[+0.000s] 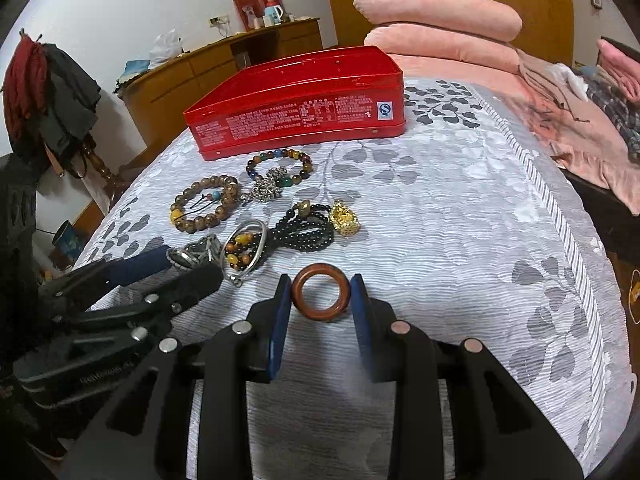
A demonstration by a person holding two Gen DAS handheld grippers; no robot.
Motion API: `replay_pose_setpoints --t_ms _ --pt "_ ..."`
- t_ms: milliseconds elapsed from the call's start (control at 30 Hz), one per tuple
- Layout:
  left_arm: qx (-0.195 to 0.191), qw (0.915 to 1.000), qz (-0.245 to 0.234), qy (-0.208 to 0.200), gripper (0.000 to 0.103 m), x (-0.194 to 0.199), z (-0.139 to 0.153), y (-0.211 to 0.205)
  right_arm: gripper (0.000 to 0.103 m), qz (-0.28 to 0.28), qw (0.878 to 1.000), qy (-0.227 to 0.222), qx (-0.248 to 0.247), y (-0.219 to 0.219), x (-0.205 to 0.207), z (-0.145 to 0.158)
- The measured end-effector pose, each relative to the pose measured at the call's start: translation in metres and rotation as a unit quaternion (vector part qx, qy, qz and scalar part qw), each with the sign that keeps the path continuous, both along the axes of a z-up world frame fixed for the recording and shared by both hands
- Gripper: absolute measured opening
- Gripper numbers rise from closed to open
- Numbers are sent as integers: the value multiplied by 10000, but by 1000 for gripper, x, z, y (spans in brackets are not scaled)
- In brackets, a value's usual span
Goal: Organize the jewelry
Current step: 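Grasp the brown wooden ring with the right tool while the left tool approaches the silver watch, then close the left tool on the silver watch band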
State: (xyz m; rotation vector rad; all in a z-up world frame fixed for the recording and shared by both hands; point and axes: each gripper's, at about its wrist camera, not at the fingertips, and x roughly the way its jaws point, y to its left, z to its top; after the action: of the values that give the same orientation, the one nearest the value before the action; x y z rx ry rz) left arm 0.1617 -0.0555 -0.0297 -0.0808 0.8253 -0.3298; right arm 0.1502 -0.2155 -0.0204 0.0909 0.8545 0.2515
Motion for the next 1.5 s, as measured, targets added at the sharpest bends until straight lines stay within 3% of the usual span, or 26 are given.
replay_pose_setpoints --t_ms 167,300,600,867,933,1000,1500 --pt "-151 9999 -8 17 47 -1 0 7 29 48 10000 31 19 4 1 -1" --pt "-194 9998 -47 -1 46 -4 0 11 29 53 10000 33 14 5 1 -2" --pt "-278 9996 81 70 47 -9 2 28 29 142 9999 72 -27 13 2 -4" --pt "-28 10000 71 13 55 -4 -1 16 30 158 9998 112 -30 15 4 -7" --pt "-9 10000 80 3 54 -3 -2 15 30 160 9998 109 -39 16 5 -7" --pt "35 9999 143 -12 46 -2 -2 17 30 161 9998 101 -51 16 5 -7" --pt "-163 9997 190 -11 44 -6 0 25 29 140 9998 1 -158 17 1 1"
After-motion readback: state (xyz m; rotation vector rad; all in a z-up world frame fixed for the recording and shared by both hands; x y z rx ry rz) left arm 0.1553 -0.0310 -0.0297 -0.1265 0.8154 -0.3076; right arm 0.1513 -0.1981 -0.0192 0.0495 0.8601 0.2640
